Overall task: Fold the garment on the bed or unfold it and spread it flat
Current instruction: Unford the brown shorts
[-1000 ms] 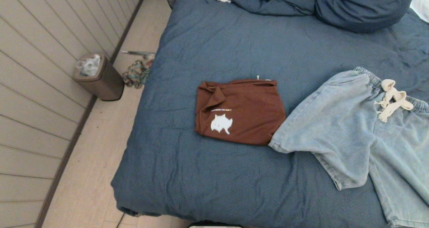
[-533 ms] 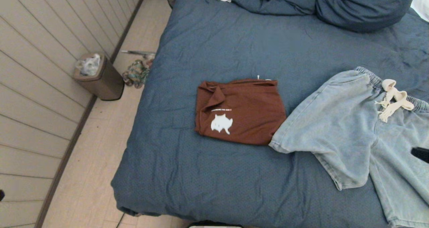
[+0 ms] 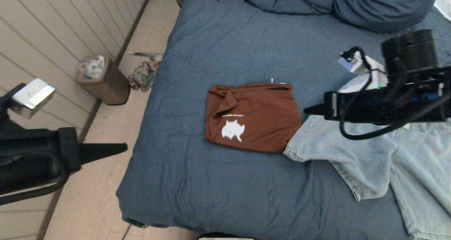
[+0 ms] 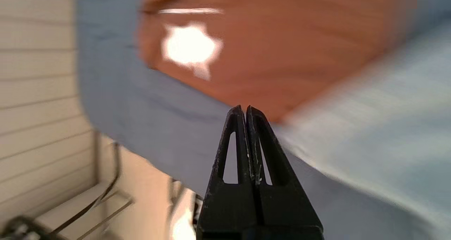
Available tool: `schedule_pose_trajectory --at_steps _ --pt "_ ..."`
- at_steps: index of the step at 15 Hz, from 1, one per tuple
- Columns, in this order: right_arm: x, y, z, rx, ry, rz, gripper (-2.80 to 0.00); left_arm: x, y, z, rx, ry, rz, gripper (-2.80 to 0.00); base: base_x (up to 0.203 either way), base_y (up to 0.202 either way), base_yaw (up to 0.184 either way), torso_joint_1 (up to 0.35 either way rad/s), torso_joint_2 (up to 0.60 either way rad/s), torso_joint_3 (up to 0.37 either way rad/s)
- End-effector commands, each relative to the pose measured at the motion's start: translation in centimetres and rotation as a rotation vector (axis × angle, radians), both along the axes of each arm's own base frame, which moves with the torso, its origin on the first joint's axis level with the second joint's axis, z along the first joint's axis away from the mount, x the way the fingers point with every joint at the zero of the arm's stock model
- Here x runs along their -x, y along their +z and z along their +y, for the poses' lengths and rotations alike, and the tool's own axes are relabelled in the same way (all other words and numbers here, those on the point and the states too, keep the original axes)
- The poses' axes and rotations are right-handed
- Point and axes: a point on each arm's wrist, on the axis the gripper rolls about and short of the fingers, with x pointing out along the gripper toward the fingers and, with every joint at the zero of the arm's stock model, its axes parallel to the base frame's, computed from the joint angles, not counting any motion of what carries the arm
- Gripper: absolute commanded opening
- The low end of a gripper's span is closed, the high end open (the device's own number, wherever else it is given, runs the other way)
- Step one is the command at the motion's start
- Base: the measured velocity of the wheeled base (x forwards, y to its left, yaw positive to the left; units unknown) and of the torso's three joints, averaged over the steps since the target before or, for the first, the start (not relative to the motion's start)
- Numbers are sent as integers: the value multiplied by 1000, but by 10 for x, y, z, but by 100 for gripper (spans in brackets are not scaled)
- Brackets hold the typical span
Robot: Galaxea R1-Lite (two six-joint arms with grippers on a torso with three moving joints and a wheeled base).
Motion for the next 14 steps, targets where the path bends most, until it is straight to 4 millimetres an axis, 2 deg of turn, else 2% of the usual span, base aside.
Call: schedule_pose_trajectory --at_steps 1,3,5,6,10,12,14 --pt "-42 -30 48 27 36 75 -280 -44 -20 -37 -15 -11 48 -280 0 0 0 0 0 0" --pt "-63 -42 69 38 -64 10 -280 -44 -30 -40 9 11 79 -280 0 0 0 0 0 0" --pt "-74 -56 97 -7 -59 -54 -280 -44 -37 -40 7 12 94 -280 0 0 0 0 0 0" --pt "-76 -66 113 -5 -39 -52 0 -41 -39 -40 8 5 93 -280 0 0 0 0 0 0" --pt "-94 -76 150 18 -95 -111 0 -31 -47 -35 31 5 53 -280 0 0 0 0 0 0" --pt "-101 -70 159 -5 -124 -170 0 -27 -50 -33 39 0 32 -280 0 0 0 0 0 0" --pt "-111 -73 165 -6 -157 -202 0 -28 -52 -34 37 -1 32 -280 0 0 0 0 0 0"
